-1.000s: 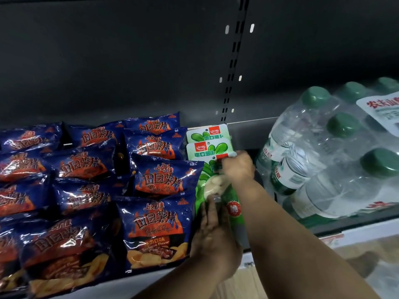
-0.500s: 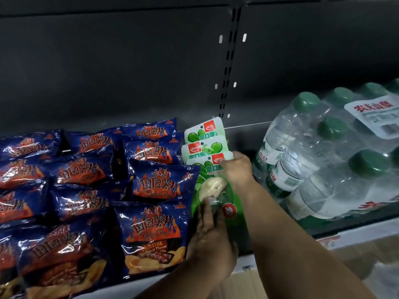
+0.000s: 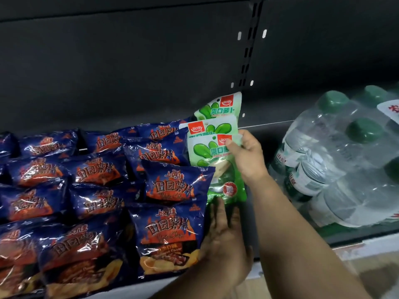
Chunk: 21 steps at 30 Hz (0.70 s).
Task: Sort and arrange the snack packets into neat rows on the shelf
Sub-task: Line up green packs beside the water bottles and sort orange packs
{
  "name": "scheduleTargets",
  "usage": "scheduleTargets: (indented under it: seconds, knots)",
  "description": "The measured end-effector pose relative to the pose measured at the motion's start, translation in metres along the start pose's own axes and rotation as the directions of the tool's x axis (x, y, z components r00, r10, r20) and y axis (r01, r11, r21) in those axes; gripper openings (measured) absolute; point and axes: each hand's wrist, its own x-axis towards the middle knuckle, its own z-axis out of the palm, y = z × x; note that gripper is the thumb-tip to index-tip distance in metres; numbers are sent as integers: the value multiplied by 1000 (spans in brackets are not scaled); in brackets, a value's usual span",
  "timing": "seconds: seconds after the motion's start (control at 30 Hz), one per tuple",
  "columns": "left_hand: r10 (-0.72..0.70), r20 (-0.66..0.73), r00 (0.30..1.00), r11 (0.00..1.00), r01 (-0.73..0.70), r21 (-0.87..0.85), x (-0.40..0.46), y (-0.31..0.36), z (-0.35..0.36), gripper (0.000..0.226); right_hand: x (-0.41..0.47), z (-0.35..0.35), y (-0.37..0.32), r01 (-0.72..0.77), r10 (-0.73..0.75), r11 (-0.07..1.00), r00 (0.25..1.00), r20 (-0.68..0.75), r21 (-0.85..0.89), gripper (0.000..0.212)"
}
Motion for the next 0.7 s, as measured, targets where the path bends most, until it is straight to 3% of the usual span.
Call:
scheduleTargets:
  seconds: [0.1,0.17,0.37,0.5,0.7]
  knots:
    - [-17,-32,999,1000,16,-7,2,1,0,81,-1,-4,0,51,-54,994,998,-24,-95,23]
    - [-47,-59,997,998,44,-36,5,1,-1,81,1,-7,3,52,-68,989,991,-113,-139,24]
    - [-121,-14,993,983,118,-142,17,1,-5,86,10,-10,20,-88,30,980,953,-302,-179,19]
    - [-118,14,993,982,118,-150,22,0,-5,87,9,-12,14,-88,43,986,955,-293,-141,16]
    - [-72,20,997,995,73,-70,23,-1,1,83,-8,-18,13,49,-51,999,987,-153,-16,24]
